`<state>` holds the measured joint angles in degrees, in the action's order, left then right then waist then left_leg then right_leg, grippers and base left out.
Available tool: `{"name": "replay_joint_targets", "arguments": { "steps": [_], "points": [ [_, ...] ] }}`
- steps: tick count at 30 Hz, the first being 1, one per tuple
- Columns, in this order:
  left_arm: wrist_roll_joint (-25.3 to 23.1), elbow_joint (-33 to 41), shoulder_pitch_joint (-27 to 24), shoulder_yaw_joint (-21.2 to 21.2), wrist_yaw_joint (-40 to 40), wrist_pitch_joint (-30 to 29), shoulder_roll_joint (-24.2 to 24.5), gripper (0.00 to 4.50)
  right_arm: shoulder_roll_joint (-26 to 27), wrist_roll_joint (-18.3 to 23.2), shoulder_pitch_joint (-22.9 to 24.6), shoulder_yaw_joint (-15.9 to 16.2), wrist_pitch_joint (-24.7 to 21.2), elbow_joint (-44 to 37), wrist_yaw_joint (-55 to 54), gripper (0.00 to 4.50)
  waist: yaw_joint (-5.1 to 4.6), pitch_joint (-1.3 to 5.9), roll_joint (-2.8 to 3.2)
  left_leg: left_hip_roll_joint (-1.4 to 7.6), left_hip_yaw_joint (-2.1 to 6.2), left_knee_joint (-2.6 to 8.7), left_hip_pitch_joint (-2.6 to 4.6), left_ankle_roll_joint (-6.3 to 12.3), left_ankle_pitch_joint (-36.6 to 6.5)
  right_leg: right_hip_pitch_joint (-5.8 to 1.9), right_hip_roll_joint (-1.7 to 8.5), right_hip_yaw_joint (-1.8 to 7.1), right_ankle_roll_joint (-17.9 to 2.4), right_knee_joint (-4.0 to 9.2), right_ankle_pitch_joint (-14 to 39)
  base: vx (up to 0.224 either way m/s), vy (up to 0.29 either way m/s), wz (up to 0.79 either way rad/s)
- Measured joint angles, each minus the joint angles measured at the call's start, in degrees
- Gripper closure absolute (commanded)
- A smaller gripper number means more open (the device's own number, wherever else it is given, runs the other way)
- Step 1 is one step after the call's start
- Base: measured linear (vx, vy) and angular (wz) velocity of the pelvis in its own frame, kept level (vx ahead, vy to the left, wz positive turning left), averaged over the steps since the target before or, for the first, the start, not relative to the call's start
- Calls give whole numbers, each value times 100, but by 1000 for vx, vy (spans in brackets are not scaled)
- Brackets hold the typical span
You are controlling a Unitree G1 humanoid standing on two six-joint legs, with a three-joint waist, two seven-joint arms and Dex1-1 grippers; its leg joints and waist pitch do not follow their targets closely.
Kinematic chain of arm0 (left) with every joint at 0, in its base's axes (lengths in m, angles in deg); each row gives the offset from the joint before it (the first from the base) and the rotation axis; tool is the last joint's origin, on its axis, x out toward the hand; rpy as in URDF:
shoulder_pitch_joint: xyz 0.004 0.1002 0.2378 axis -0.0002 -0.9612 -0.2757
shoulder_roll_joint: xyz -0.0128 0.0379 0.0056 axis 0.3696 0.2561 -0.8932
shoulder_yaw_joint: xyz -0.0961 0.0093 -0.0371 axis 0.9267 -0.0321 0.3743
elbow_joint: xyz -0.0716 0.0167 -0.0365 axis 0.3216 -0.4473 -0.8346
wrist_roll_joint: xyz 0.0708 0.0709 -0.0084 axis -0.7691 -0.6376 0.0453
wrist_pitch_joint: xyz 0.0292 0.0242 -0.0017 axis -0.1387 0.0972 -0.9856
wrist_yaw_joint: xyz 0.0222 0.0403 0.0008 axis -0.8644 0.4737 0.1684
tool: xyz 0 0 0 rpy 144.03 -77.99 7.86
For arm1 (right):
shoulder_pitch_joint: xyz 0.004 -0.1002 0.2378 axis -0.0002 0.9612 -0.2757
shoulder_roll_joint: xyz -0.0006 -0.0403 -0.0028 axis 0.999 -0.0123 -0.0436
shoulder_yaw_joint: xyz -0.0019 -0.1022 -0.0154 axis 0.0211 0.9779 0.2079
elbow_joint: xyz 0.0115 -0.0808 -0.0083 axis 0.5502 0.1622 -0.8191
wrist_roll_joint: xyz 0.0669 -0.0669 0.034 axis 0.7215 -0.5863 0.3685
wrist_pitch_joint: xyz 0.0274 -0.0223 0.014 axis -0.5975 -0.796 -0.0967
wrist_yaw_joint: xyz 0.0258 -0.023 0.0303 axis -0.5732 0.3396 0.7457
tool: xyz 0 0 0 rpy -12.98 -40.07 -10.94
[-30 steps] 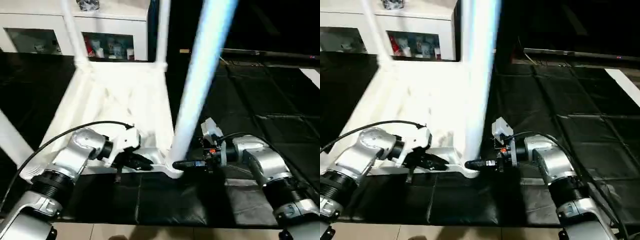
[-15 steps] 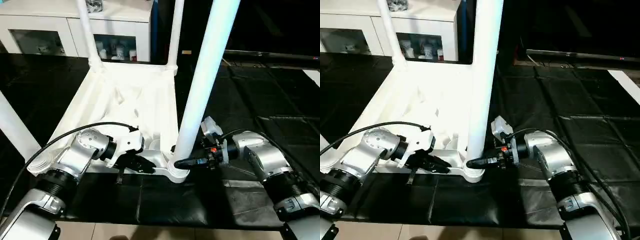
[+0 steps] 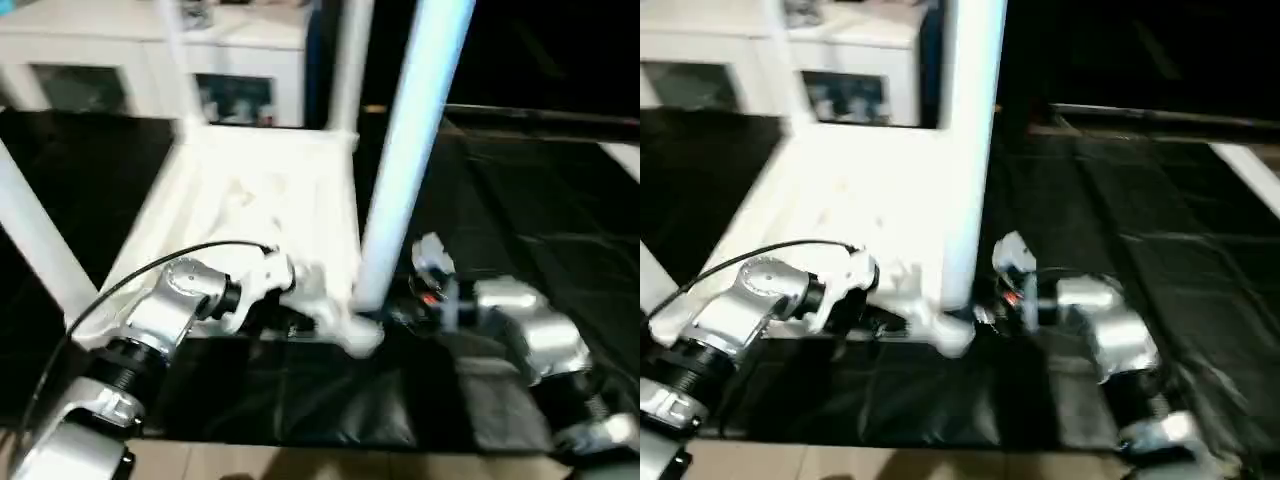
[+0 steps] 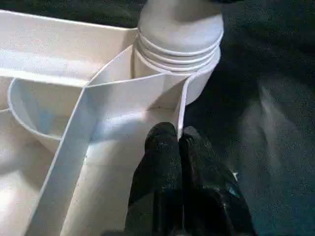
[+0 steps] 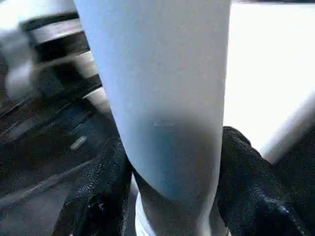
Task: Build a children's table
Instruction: Rotate leg to tighten
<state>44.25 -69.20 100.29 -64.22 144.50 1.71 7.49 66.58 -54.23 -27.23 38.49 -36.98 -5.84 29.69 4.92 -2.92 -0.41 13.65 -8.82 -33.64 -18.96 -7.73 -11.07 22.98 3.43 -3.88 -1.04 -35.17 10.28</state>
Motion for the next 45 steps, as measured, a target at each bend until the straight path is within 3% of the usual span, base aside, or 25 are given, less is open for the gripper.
{"name": "replay_joint_targets", "arguments": {
  "steps": [3,7,11,14,21,30,34,42,45],
  "points": [
    [-19,56,-5,271,-857,-501,-454,450,539,-203,-172,-285,-46,154,-1247,246,-169,0,0,-2,8,1,3,0,0,14,-2,-10,1,8,-4,0,0,0],
    [-107,61,45,498,-1664,-792,-802,450,1066,-450,-600,-451,-51,566,-2434,246,-307,0,1,-5,19,6,3,0,0,24,-5,-13,-1,7,-6,0,0,0],
    [-130,58,101,554,-2021,-880,-939,450,1200,-518,-869,-477,-52,810,-2908,246,-316,0,0,-8,20,9,-5,0,-1,31,-6,-10,-5,13,-15,0,0,0],
    [-155,59,140,558,-2057,-887,-923,450,1252,-524,-937,-523,-36,873,-2928,174,-301,0,0,-9,18,31,-7,0,-4,36,-6,-9,-7,17,-30,0,0,0],
    [-180,172,167,390,-1748,-774,-624,450,1117,-406,-630,-489,-9,635,-2300,129,-296,0,0,-11,4,80,-22,0,-3,77,-10,-5,-42,17,-39,0,0,0],
    [-152,285,37,68,-498,-54,224,450,-245,186,-44,-53,-368,3,257,42,-136,-8,-2,-9,3,75,-45,-1,-2,91,-8,-5,-45,18,-41,0,0,0],
    [-43,303,-1,-87,224,226,522,450,-672,232,-45,45,-340,-48,975,1,37,-8,-1,-7,1,66,-55,0,-2,89,-5,-5,-45,18,-40,0,0,0],
    [91,198,-24,-315,1343,887,890,450,-1065,181,-272,498,172,86,2199,1,188,-10,2,8,-1,23,-96,4,-2,91,-3,-8,-45,6,-40,0,0,0],
    [93,176,-5,-437,1603,1091,933,450,-1072,161,-407,656,196,258,2464,39,214,-9,1,11,-2,2,-103,6,-1,88,-2,-5,-45,1,-41,0,0,0]
  ]
}}
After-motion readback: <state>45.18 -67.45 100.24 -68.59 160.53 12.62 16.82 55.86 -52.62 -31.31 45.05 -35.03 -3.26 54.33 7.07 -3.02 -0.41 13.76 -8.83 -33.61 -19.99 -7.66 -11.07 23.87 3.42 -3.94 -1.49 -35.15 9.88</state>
